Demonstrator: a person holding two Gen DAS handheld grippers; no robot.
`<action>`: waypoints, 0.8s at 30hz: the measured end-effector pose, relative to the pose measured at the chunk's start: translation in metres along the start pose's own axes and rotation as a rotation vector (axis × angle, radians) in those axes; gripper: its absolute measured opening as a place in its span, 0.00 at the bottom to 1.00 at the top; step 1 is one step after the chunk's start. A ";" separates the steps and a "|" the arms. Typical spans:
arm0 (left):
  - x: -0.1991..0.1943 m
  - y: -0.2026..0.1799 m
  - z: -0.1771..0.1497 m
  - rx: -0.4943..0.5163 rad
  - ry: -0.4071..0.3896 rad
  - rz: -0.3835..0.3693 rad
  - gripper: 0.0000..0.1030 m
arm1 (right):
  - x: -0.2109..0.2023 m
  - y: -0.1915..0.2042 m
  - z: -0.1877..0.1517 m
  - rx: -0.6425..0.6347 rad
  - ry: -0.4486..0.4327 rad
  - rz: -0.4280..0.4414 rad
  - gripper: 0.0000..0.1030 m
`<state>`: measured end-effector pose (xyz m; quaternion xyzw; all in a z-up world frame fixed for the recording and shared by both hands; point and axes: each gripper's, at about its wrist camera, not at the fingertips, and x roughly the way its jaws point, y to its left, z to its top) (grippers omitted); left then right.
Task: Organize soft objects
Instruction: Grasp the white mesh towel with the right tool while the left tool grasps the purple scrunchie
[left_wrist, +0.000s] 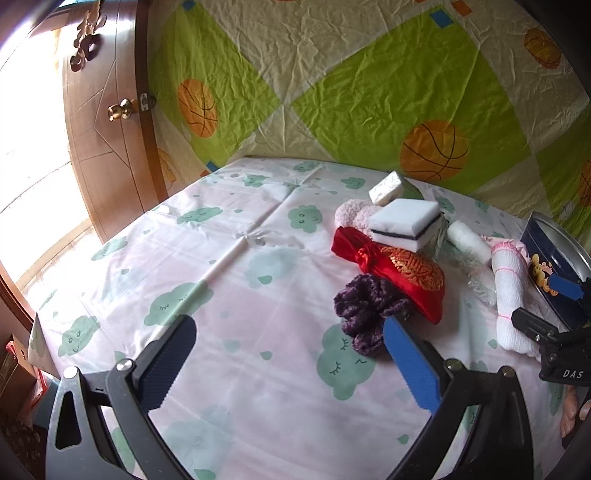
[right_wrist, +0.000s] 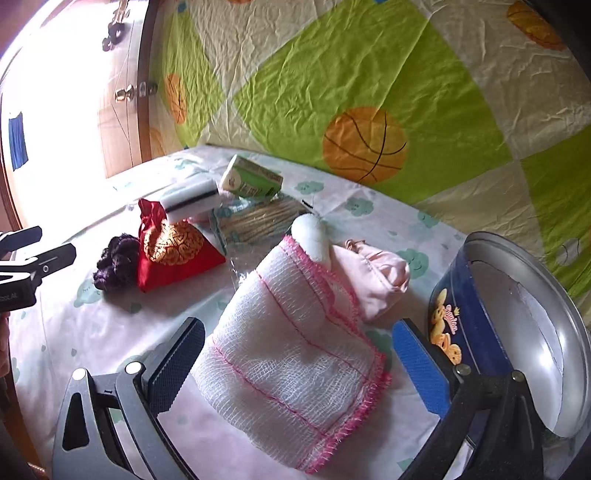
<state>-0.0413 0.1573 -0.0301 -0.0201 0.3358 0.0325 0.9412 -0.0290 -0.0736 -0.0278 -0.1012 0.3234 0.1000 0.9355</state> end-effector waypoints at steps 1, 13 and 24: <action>0.003 -0.002 0.000 0.005 0.011 -0.012 1.00 | 0.007 0.001 0.000 -0.002 0.031 0.004 0.98; 0.033 -0.045 0.020 0.106 0.071 -0.028 1.00 | -0.001 -0.021 -0.017 0.069 0.114 0.175 0.29; 0.066 -0.044 0.020 0.011 0.208 -0.151 0.55 | -0.056 -0.062 -0.017 0.208 -0.129 0.203 0.29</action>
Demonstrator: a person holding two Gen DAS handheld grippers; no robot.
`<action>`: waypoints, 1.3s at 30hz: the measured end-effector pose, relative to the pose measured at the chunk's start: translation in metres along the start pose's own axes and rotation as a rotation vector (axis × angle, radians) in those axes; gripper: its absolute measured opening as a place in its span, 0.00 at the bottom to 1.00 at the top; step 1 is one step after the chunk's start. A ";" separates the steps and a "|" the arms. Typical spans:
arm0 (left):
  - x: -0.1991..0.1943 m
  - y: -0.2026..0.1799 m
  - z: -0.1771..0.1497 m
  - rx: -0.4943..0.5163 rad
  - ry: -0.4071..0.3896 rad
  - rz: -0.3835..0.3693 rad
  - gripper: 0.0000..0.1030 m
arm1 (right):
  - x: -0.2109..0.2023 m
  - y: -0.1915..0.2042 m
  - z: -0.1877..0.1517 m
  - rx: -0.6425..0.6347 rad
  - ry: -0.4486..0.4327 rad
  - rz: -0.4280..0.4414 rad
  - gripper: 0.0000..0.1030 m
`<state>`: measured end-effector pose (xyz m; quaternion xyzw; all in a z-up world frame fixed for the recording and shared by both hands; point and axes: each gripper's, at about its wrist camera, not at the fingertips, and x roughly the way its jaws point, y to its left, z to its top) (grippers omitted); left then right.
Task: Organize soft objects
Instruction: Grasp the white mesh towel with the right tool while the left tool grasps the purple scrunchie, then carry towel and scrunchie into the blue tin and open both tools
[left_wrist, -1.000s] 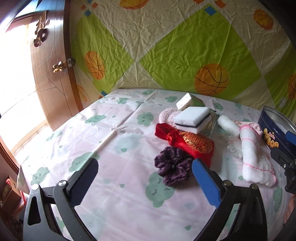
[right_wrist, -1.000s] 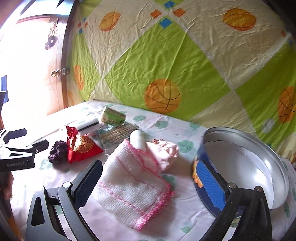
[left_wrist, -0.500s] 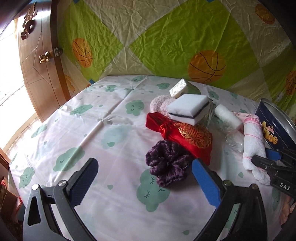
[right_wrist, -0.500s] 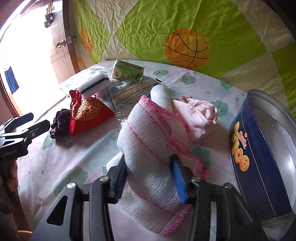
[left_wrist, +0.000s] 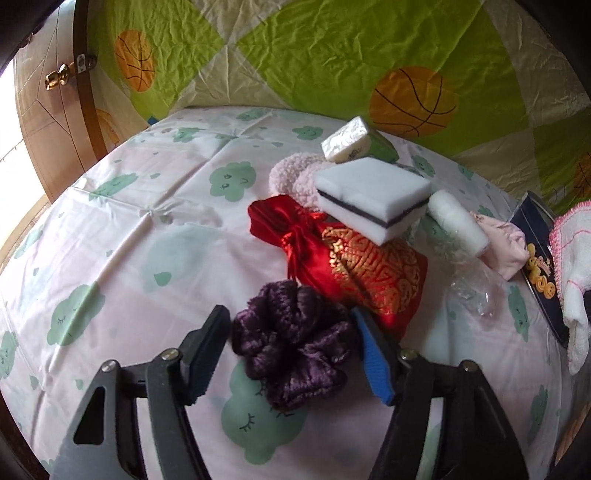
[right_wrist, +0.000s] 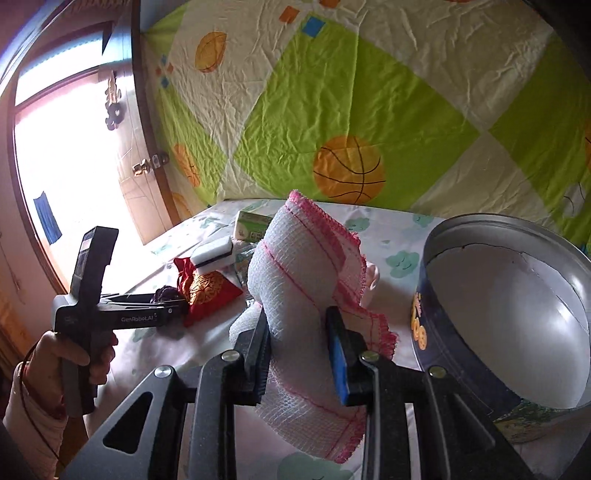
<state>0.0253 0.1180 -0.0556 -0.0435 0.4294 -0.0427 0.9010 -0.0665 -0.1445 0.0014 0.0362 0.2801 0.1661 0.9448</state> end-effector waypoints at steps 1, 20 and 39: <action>-0.002 -0.001 -0.002 0.004 0.000 -0.005 0.52 | -0.001 -0.004 0.001 0.021 -0.007 -0.008 0.29; -0.091 -0.038 -0.018 0.042 -0.327 -0.055 0.44 | -0.066 -0.032 0.012 0.034 -0.329 -0.255 0.29; -0.077 -0.243 0.012 0.251 -0.420 -0.299 0.44 | -0.082 -0.144 0.004 0.040 -0.237 -0.641 0.29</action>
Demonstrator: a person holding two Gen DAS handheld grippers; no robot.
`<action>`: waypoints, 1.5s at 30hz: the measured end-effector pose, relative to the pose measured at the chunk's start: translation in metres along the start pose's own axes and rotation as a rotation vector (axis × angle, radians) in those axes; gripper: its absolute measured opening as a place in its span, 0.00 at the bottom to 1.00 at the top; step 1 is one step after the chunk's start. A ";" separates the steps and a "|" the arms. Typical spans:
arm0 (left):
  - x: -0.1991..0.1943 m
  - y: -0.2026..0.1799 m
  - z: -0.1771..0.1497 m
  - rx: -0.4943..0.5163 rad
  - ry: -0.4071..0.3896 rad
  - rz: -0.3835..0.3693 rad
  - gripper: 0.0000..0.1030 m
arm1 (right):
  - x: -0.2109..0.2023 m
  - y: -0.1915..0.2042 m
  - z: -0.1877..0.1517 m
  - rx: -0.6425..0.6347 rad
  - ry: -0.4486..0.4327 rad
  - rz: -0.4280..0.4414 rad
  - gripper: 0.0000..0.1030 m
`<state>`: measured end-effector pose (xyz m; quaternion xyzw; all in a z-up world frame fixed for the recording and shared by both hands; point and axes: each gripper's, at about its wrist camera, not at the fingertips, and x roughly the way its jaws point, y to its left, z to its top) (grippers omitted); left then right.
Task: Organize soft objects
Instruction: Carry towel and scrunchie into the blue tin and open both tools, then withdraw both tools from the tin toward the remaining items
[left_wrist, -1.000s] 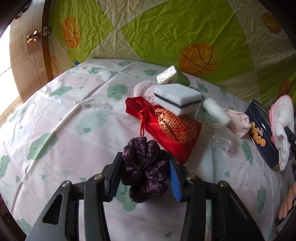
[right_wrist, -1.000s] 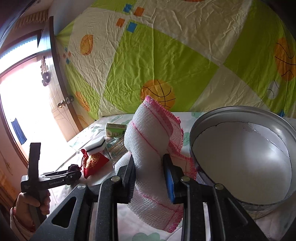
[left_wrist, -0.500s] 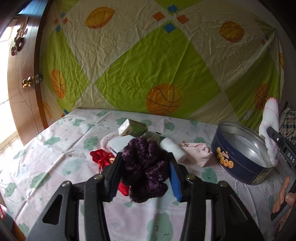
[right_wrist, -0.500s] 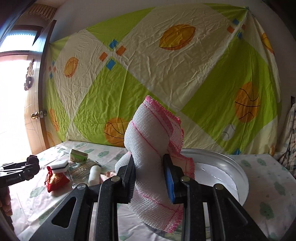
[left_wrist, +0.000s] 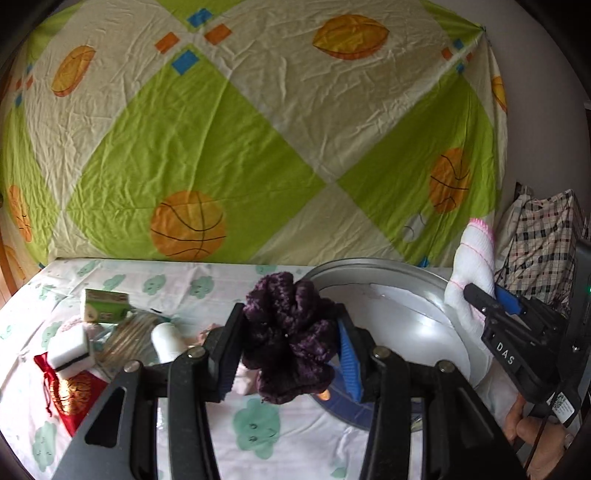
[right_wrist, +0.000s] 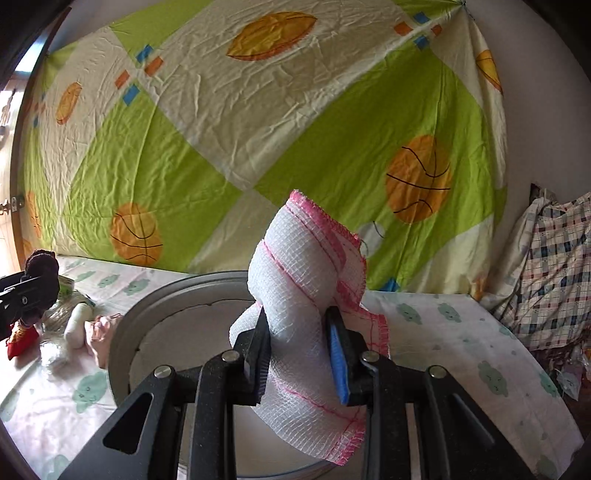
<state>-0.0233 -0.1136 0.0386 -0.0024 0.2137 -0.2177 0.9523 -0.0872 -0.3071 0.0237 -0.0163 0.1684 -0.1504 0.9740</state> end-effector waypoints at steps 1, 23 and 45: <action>0.006 -0.008 0.001 0.003 0.002 -0.011 0.44 | 0.003 -0.004 0.000 -0.002 0.004 -0.018 0.29; 0.073 -0.065 -0.012 0.059 0.054 -0.018 0.44 | 0.044 -0.015 -0.012 -0.004 0.175 -0.033 0.30; 0.025 -0.013 -0.010 -0.087 -0.129 0.197 1.00 | 0.021 -0.032 -0.005 0.138 0.062 0.005 0.89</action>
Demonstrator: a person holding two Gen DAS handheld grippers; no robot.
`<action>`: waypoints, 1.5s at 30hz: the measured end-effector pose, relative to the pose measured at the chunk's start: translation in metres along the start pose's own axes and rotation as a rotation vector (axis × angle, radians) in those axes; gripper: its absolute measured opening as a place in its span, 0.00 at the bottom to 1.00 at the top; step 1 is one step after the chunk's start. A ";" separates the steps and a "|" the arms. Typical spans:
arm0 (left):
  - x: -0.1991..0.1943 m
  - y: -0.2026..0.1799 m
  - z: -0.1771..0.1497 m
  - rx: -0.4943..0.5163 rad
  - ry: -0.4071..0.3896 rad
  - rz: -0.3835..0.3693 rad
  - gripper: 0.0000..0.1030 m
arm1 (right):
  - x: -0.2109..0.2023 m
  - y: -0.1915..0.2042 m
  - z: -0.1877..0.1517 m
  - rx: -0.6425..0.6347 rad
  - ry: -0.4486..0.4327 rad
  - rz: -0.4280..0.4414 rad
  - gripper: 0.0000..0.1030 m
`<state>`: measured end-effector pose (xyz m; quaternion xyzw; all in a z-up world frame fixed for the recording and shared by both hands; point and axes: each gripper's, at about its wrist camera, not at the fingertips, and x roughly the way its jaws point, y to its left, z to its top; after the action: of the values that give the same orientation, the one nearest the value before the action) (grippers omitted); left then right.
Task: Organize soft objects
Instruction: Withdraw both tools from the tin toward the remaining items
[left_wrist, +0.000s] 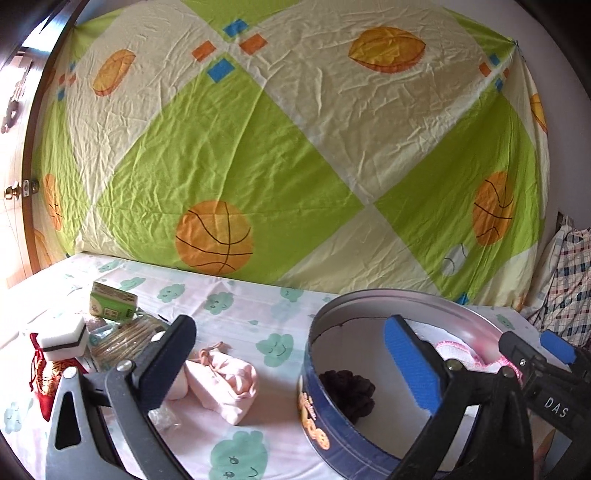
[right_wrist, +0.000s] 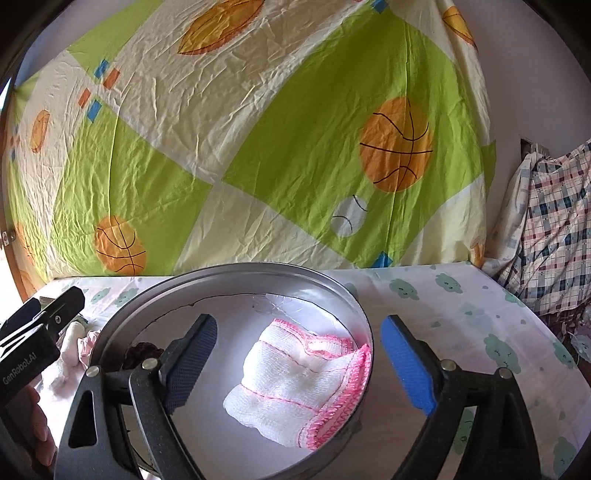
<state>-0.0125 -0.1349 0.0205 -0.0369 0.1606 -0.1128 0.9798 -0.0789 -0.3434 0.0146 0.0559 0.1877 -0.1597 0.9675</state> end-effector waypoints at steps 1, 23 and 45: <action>-0.001 0.001 -0.001 0.010 -0.002 0.008 1.00 | 0.000 0.000 0.000 -0.001 -0.002 0.003 0.89; -0.012 0.023 -0.011 0.071 -0.007 0.094 1.00 | -0.015 0.011 -0.007 -0.011 -0.082 -0.041 0.89; -0.022 0.059 -0.014 0.055 0.012 0.096 1.00 | -0.035 0.028 -0.015 -0.048 -0.111 -0.142 0.89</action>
<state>-0.0251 -0.0728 0.0081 -0.0015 0.1652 -0.0702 0.9838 -0.1056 -0.3039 0.0150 0.0102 0.1409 -0.2260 0.9638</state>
